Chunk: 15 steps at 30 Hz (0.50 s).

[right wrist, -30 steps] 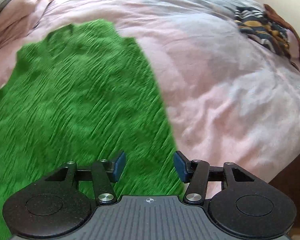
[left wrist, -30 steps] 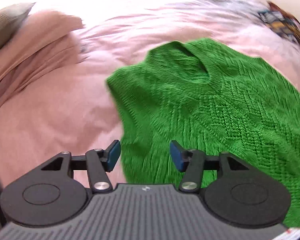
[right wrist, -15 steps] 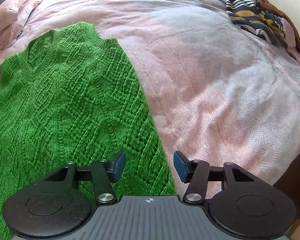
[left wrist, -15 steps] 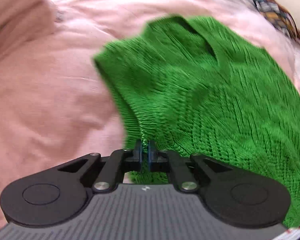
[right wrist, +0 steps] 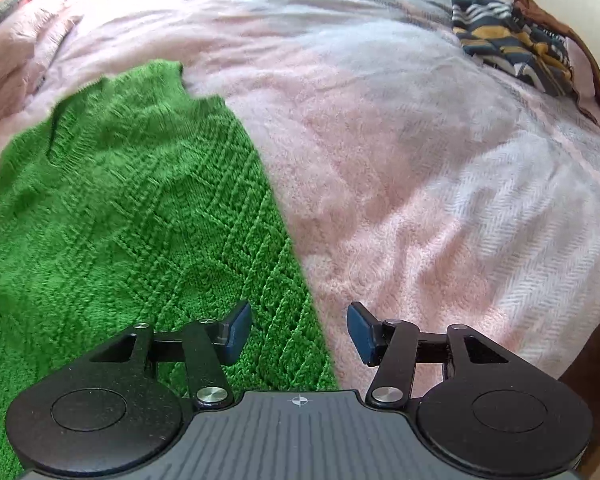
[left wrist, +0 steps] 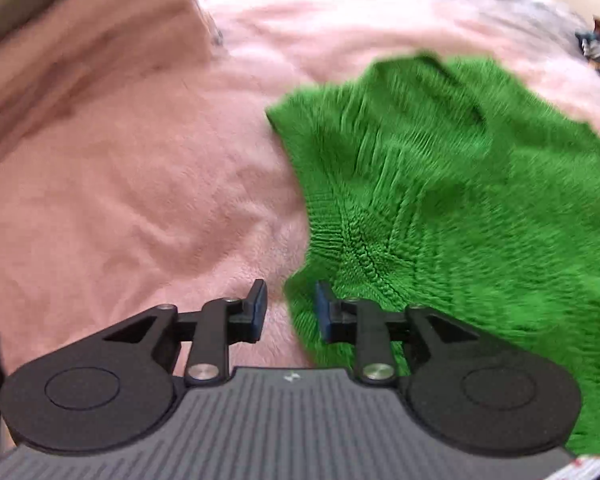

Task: Fold large clothes

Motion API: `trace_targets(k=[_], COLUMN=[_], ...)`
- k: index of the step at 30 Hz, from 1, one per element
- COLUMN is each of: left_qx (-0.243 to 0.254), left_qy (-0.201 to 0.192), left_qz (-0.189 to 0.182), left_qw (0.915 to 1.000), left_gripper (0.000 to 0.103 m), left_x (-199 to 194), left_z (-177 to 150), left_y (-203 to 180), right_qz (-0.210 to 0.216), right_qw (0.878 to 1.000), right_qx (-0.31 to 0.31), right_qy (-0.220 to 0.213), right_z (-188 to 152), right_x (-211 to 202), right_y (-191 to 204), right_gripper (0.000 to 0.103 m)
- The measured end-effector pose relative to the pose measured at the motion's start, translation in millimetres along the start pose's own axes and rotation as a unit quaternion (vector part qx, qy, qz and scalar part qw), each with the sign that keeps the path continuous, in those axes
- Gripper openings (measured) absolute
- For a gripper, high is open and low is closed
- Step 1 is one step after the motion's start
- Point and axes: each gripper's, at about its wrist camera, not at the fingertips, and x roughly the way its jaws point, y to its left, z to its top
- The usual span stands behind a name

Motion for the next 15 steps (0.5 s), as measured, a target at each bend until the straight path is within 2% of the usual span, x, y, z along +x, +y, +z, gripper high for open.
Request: trace_targets(k=[2, 4, 6, 7, 9, 10, 13, 15], left_qx=[0.011, 0.025, 0.052, 0.068, 0.086, 0.088, 0.062, 0.059], left_qy=[-0.019, -0.024, -0.011, 0.001, 0.042, 0.057, 0.084, 0.101], left_qz=[-0.018, -0.052, -0.090, -0.095, -0.096, -0.085, -0.073, -0.062], left_qw=[0.9996, 0.9980, 0.9945, 0.9931, 0.9907, 0.9908, 0.9919, 0.9912], left_gripper=[0.020, 0.021, 0.025, 0.026, 0.026, 0.026, 0.025, 0.024], left_x=[-29, -50, -58, -56, -47, -45, -61, -79], left_z=[-11, -24, -41, -50, -74, -87, -127, -145], left_y=[-14, -34, -58, -69, -85, -86, -74, -70], right_qz=[0.009, 0.022, 0.037, 0.042, 0.049, 0.056, 0.078, 0.081], right_qw=[1.000, 0.998, 0.996, 0.995, 0.992, 0.991, 0.982, 0.975], right_qx=[-0.029, -0.054, -0.076, -0.088, -0.103, -0.108, -0.152, -0.188], right_qy=[0.000, 0.000, 0.005, 0.013, 0.044, 0.059, 0.082, 0.082], right_z=[-7, -13, -19, -24, -40, -51, -92, -111], right_x=[-6, -8, -7, -4, 3, 2, -15, -30], right_y=[7, 18, 31, 38, 49, 54, 71, 81], right_gripper=[0.050, 0.050, 0.050, 0.050, 0.050, 0.050, 0.050, 0.050])
